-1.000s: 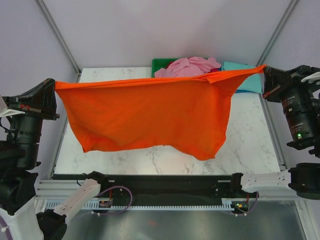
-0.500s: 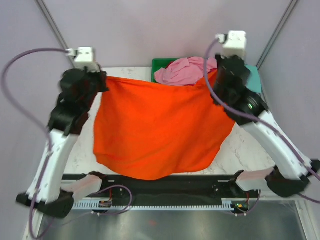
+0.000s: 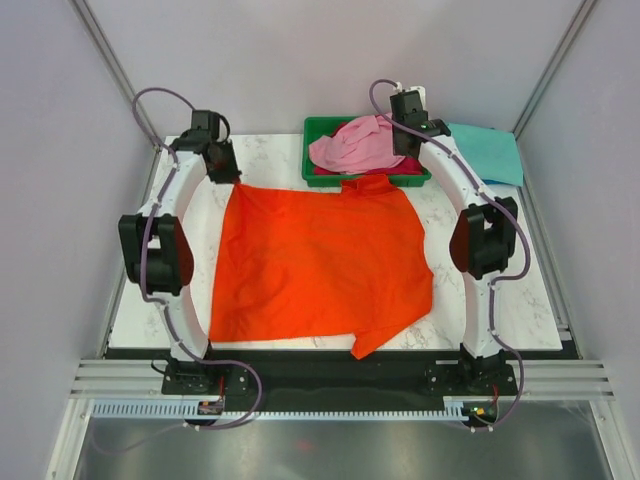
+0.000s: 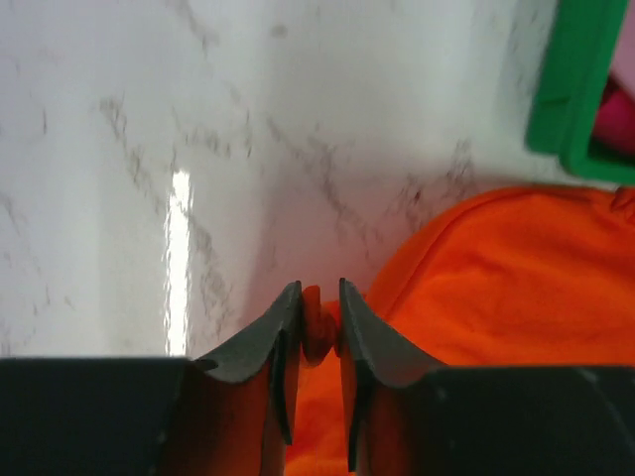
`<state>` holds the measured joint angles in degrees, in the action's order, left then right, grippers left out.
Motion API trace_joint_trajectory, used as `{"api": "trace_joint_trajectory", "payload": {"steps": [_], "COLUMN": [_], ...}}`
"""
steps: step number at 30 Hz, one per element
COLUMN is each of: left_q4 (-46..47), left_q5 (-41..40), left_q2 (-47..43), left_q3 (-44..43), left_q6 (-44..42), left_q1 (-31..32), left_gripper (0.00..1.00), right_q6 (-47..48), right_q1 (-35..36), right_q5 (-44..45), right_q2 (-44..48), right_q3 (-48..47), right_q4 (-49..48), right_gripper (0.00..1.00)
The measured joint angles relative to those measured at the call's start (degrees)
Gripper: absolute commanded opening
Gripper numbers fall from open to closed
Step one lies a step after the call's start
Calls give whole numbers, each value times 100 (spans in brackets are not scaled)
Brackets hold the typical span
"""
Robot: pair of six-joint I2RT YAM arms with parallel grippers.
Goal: Fold and stack the t-shirts
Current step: Flatten the tshirt out
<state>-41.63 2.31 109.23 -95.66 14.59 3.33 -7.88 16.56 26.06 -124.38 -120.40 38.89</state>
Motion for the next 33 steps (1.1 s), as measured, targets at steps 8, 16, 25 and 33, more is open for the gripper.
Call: {"api": "trace_joint_trajectory", "payload": {"steps": [8, 16, 25, 33], "left_q4": [-348, -490, 533, 850], "left_q5": [398, 227, 334, 599], "left_q2": [1021, -546, -3600, -4572], "left_q3": [-1349, 192, 4028, 5488], "left_q6": [-57, 214, 1027, 1526], "left_q1": [-37, -33, 149, 636], "left_gripper": [96, 96, 92, 90], "right_q6": [-468, -1161, -2124, -3333], "right_q1": [-24, -24, 938, 2632], "right_q5": [-404, -1344, -1928, -1311], "right_q2": [914, 3716, 4870, 6030], "right_q3": [1473, 4852, 7145, 8273], "right_q4": [-286, -920, -1582, -1515], "right_gripper": [57, 61, 62, 61]}}
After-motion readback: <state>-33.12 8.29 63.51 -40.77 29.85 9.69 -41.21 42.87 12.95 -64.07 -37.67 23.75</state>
